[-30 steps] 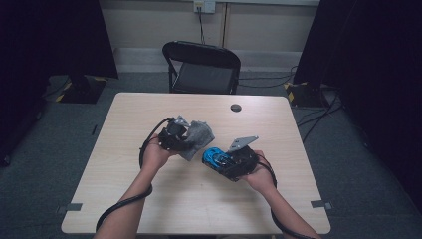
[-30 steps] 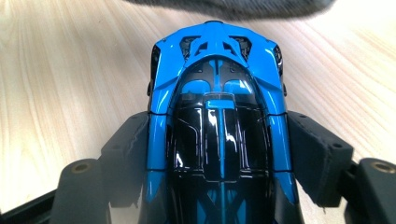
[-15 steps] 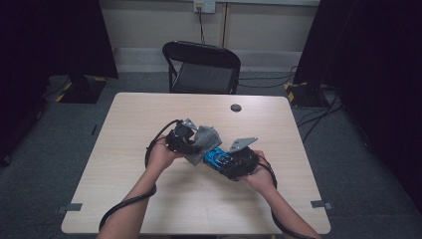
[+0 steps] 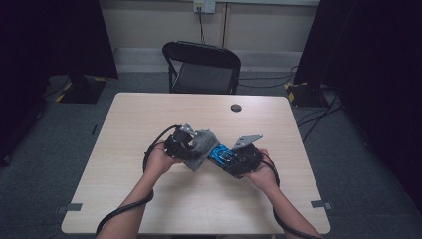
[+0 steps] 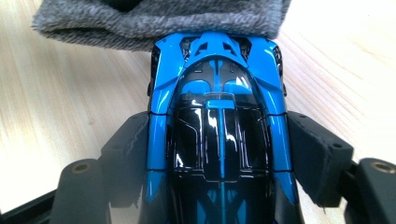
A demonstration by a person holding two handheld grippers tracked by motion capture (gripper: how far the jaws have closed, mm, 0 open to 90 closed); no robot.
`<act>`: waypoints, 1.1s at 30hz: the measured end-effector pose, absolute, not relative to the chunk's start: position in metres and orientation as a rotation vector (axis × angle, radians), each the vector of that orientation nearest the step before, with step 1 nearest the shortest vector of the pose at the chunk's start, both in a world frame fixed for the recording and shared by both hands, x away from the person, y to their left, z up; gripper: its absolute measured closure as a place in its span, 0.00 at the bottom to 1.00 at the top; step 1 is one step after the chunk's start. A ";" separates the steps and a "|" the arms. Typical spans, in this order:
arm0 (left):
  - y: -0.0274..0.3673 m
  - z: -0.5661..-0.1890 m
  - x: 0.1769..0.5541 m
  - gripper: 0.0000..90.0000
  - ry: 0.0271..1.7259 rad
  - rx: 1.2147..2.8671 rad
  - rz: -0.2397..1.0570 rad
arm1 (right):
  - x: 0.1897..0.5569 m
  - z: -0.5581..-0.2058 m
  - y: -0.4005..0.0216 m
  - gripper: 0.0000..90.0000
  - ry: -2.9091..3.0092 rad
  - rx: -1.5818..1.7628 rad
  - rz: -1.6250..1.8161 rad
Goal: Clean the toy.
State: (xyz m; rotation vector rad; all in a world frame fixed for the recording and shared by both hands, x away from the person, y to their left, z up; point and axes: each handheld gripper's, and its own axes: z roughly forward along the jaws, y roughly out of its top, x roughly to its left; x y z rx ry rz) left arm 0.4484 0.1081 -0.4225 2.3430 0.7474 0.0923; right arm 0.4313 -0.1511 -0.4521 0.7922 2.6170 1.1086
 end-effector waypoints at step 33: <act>0.158 -0.417 0.450 0.78 0.924 2.262 0.258 | 0.431 -0.450 -0.152 0.31 2.613 0.801 1.104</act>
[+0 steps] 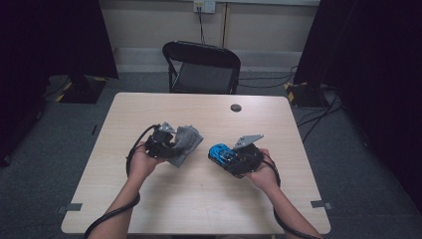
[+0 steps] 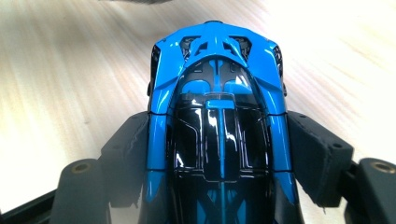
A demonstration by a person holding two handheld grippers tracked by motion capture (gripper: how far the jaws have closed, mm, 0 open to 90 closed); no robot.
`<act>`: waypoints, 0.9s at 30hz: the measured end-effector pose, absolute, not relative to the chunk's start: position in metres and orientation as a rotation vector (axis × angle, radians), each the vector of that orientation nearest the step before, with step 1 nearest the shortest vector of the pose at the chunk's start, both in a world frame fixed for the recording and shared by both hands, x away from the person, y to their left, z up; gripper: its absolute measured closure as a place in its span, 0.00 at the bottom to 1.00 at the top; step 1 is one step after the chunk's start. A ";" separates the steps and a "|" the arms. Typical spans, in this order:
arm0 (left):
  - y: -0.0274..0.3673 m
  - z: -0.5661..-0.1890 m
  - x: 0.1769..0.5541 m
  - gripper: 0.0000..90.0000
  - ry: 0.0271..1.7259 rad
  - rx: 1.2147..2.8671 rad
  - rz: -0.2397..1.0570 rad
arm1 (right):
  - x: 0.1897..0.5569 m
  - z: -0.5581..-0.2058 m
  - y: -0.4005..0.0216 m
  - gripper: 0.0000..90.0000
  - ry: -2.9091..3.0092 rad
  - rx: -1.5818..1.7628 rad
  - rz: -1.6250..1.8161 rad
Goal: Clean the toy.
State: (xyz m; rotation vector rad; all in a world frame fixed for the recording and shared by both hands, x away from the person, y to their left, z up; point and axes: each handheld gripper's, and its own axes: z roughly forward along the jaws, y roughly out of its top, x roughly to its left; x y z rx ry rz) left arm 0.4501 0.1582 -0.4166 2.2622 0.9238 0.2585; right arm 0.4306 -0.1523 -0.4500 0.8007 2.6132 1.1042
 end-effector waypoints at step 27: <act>0.106 -0.420 0.466 0.78 0.799 2.322 0.190 | 0.423 -0.444 -0.141 0.31 2.638 0.714 1.118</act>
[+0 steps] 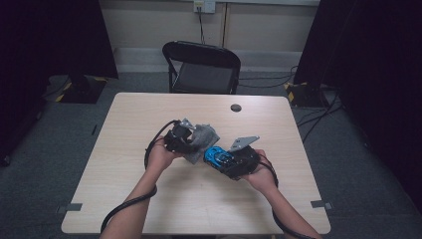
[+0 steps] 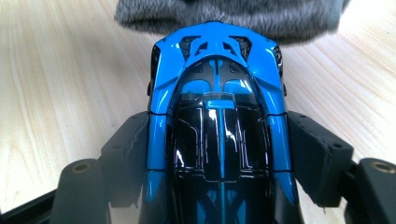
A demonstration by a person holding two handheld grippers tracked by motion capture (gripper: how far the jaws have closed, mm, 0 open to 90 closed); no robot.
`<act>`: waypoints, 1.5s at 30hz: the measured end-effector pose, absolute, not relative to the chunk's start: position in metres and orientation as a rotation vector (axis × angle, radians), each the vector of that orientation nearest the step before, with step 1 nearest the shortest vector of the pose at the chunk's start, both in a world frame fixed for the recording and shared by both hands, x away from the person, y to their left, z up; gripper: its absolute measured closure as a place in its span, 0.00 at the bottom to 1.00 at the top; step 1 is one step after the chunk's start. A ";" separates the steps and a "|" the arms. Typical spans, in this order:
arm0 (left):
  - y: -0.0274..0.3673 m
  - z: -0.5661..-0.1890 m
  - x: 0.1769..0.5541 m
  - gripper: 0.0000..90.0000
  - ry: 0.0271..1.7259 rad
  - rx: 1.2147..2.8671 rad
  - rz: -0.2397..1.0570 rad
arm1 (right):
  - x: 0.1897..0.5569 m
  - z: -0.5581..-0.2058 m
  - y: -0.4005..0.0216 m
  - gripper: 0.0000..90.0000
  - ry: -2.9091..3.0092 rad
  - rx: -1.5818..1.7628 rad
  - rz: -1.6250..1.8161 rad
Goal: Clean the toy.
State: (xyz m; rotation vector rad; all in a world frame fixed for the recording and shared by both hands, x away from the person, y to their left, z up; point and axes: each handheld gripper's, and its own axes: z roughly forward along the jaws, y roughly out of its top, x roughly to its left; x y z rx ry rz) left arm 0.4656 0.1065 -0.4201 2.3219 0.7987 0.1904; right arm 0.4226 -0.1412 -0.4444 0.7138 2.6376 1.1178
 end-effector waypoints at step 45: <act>0.122 -0.440 0.418 0.76 0.687 2.397 0.143 | 0.436 -0.444 -0.162 0.31 2.565 0.835 1.106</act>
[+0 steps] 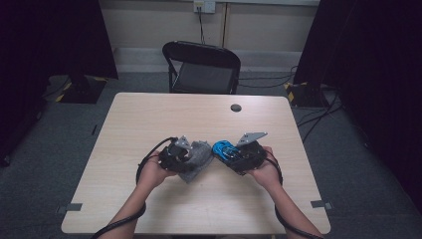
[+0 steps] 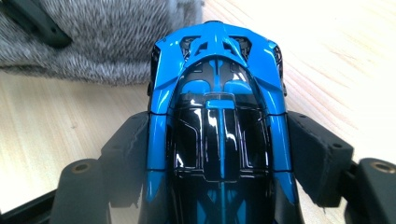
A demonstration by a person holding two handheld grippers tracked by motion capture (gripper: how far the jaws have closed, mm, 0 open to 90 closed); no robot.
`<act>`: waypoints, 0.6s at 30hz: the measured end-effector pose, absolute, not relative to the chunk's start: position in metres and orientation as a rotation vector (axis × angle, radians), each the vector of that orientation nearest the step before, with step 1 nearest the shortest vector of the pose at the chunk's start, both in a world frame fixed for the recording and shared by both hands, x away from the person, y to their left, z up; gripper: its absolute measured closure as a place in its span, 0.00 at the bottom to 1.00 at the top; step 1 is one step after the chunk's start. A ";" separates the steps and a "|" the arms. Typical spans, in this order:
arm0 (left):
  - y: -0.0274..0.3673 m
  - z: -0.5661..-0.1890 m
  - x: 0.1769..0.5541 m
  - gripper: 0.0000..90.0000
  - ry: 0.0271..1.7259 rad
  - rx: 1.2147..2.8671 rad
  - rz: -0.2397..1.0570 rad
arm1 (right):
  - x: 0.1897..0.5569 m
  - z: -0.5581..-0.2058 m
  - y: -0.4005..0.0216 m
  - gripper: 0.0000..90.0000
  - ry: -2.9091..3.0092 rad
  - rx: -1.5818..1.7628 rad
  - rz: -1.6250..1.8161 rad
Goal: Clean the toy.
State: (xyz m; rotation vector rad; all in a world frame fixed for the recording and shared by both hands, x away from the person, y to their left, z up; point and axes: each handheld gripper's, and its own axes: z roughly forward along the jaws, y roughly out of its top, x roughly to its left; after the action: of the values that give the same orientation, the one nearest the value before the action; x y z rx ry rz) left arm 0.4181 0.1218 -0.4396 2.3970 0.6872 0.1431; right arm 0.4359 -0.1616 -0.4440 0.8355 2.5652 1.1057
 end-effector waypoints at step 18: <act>0.138 -0.458 0.391 0.36 0.832 2.422 0.299 | 0.435 -0.442 -0.160 0.31 2.561 0.831 1.115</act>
State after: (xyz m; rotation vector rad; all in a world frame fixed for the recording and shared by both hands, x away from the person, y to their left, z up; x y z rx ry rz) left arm 0.3908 0.1384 -0.4579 2.4223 0.8323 0.2995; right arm 0.4350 -0.1602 -0.4424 0.8308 2.5610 1.1146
